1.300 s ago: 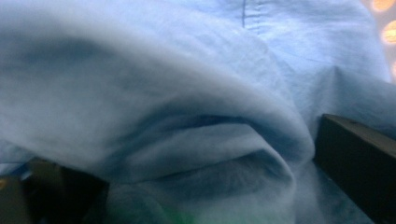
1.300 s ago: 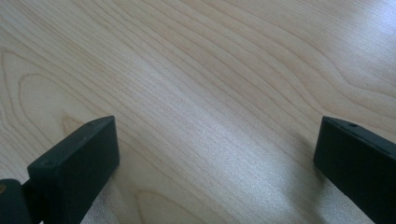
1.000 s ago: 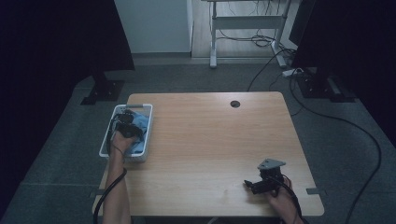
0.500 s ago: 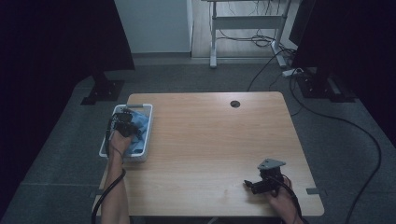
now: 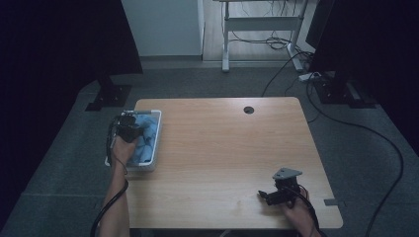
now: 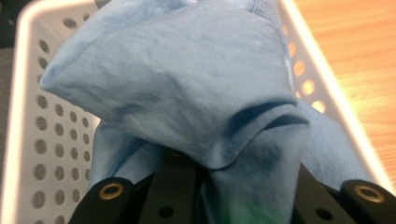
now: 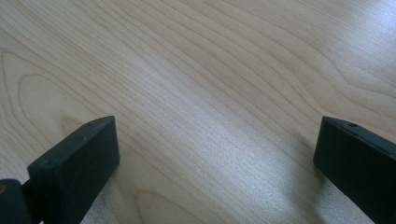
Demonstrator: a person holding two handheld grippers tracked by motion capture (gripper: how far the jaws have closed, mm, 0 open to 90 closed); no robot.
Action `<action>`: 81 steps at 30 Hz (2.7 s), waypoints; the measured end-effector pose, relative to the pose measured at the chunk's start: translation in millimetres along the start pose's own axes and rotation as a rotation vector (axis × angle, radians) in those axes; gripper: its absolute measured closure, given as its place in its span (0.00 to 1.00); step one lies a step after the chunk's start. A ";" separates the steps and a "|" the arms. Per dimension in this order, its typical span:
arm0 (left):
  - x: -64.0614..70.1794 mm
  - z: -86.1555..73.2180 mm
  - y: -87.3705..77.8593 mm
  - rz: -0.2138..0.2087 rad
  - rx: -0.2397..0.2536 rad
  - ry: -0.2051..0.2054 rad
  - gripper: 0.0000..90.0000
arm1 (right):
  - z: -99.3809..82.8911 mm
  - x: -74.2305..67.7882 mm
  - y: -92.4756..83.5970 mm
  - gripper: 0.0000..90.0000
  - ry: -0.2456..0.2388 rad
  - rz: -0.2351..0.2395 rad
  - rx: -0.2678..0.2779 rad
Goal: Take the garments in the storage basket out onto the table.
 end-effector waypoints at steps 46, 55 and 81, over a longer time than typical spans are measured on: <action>47.1 44.4 -125.9 -0.039 0.310 0.098 0.90 | 0.0 0.0 0.0 0.00 0.001 -0.001 -0.001; 70.7 53.9 -128.3 -0.067 0.339 0.132 0.90 | 0.1 0.2 0.0 0.00 -0.001 -0.001 0.000; 147.0 73.8 -108.4 -0.185 0.372 0.228 0.89 | -0.1 -0.1 -0.1 0.00 0.000 -0.002 0.002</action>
Point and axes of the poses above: each handheld gripper's, and its own axes: y roughly forward along the jaws, z roughly out of its top, x roughly to its right, the point moved 1 cm from there along y, roughly forward along the jaws, and after that the axes turned 7 degrees about y, right-handed, at the moved point
